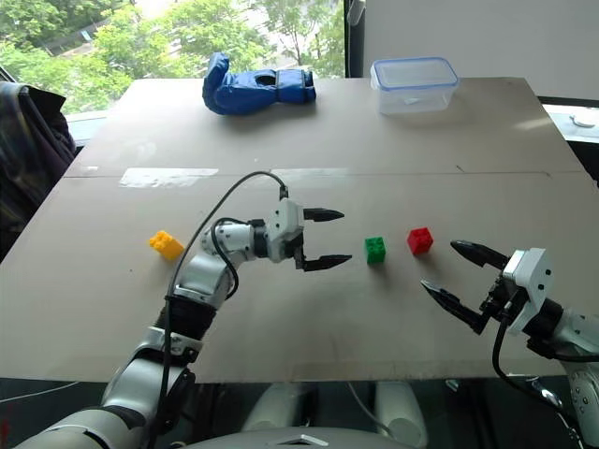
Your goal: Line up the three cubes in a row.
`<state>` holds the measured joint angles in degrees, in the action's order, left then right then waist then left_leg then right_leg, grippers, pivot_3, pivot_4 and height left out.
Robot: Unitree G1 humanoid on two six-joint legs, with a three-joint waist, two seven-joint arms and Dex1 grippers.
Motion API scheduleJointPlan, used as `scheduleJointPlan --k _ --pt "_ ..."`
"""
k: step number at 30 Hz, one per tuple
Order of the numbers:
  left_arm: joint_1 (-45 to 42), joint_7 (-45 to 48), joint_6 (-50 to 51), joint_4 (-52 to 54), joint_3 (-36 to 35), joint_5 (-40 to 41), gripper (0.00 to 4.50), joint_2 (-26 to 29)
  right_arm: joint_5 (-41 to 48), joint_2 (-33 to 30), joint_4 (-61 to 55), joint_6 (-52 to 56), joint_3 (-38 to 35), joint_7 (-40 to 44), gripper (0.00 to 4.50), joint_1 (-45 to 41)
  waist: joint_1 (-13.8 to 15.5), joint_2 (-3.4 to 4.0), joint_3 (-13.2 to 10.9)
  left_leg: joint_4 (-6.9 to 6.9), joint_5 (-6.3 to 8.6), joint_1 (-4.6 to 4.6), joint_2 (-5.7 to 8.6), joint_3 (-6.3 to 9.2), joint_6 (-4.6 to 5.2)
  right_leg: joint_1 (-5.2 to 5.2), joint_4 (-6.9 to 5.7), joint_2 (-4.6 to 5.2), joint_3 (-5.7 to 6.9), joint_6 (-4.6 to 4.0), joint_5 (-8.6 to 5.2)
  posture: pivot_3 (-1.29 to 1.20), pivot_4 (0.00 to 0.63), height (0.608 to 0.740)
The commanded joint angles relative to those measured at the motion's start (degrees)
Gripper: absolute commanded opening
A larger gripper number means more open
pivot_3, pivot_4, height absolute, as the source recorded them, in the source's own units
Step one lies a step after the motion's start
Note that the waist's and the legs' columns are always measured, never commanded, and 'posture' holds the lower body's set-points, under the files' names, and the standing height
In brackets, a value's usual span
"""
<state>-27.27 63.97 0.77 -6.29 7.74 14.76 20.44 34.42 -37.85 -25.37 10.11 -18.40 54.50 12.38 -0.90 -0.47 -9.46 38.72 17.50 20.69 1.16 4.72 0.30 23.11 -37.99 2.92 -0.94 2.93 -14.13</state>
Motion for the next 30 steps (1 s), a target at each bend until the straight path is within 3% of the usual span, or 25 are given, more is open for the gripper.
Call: scheduleJointPlan --k 1,8,12,18,23,30 --pt "6.50 -10.58 7.76 16.02 -8.30 4.84 4.48 1.53 2.30 -0.24 -3.50 1.77 2.17 -0.34 4.50 -3.48 -0.09 0.01 0.00 -0.01 0.00 -0.01 -0.04 -0.01 0.00 0.01 0.00 0.00 -0.02 0.00 0.00 0.00 0.150 0.740" --pt "23.89 -33.82 14.79 34.01 -21.37 1.71 4.48 -2.14 3.45 1.61 -0.79 4.07 10.01 1.56 4.50 -12.63 0.20 -0.03 0.00 0.00 0.01 0.01 -0.05 0.01 0.01 -0.01 0.05 0.06 0.00 0.00 0.00 0.00 0.150 0.740" --pt "34.94 -42.97 12.77 38.29 -23.73 -4.22 4.48 -5.69 2.29 2.87 3.88 3.46 13.80 4.10 4.50 -18.15 0.30 -0.04 -0.01 -0.01 -0.01 0.02 -0.02 0.02 -0.03 0.00 0.08 0.07 -0.01 0.00 0.00 0.00 0.150 0.740" --pt "42.08 -55.66 11.19 40.81 -24.24 -10.92 4.48 -13.07 1.67 3.73 8.13 2.93 16.48 7.30 4.50 -22.71 1.62 -0.08 -0.01 -0.01 0.02 0.04 0.03 0.07 0.01 -0.02 0.09 0.09 0.07 -0.01 0.00 0.00 0.150 0.740" --pt "41.05 -62.83 16.01 39.19 -24.77 -11.81 4.48 -17.65 1.59 4.11 8.78 3.19 17.28 7.95 4.50 -24.31 1.73 -0.09 -0.01 -0.01 0.02 0.05 0.05 0.09 0.02 -0.03 0.11 0.11 0.10 -0.01 0.00 0.00 0.150 0.740" --pt "33.58 -66.37 17.62 28.87 -25.48 -13.47 4.48 -15.08 1.37 4.82 7.78 3.63 17.77 7.22 4.50 -24.46 1.55 -0.09 -0.01 -0.01 0.02 0.04 0.12 0.05 0.02 -0.02 0.09 0.07 0.13 -0.01 0.00 0.00 0.150 0.740"
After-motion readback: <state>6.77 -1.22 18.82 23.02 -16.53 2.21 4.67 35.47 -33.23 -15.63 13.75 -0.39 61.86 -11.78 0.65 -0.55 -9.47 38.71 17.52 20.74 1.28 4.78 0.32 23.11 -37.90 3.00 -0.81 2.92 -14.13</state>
